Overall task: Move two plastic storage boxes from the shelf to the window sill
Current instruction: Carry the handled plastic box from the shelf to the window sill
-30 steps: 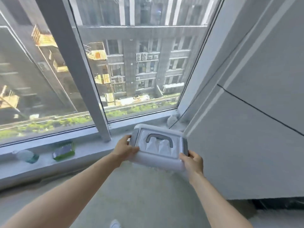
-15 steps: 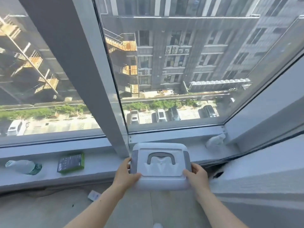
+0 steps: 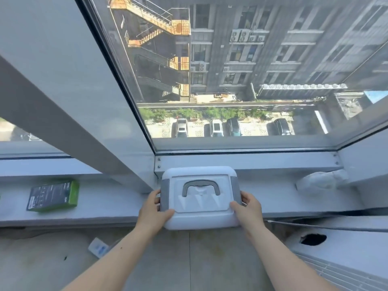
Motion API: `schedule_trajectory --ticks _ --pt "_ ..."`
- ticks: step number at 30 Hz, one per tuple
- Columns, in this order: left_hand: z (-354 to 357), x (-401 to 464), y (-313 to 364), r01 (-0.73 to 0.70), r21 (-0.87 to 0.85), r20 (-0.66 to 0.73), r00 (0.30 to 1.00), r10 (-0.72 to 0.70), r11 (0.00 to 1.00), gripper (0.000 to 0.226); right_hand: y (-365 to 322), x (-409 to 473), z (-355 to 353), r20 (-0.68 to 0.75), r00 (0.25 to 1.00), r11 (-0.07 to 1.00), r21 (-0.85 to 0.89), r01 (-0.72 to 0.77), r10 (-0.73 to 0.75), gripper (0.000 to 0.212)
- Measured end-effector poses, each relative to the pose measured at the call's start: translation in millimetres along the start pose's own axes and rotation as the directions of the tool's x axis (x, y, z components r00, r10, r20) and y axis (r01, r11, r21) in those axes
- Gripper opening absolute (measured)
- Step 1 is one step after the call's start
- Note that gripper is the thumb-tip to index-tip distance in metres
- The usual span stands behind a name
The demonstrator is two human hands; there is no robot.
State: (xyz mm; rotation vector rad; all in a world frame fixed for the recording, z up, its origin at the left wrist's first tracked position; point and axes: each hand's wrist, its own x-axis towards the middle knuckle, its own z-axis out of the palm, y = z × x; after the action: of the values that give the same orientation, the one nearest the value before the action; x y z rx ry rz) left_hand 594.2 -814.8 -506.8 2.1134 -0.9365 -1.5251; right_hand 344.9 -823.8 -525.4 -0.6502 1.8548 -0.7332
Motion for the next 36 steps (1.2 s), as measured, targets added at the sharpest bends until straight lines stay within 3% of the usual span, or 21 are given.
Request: schedule_trajectory --ticks 12,19,26,36 --pt "9.4 21.8 -12.0 0.014 -0.012 -0.045 0.999 -0.015 1.0 0.075 7.2 23.9 13.1 0.016 1.0 0.998 -0.051 0.026 -0.025 0.037" --pt "4.6 0.8 1.5 -0.006 0.075 0.018 1.0 0.005 0.997 0.086 -6.1 0.7 6.1 0.048 0.999 0.989 -0.15 -0.012 0.019 0.063" --pt "-23.9 -58.3 60.4 -0.06 0.133 0.026 0.998 0.057 0.989 0.082 -58.8 -72.5 -32.3 0.007 0.998 0.99 -0.125 0.061 -0.06 0.055" --pt "-69.6 -239.8 163.5 -0.376 0.086 0.147 0.921 0.362 0.923 0.07 -153.4 -259.6 -109.6 -0.096 0.969 0.971 0.043 0.234 -0.229 0.055"
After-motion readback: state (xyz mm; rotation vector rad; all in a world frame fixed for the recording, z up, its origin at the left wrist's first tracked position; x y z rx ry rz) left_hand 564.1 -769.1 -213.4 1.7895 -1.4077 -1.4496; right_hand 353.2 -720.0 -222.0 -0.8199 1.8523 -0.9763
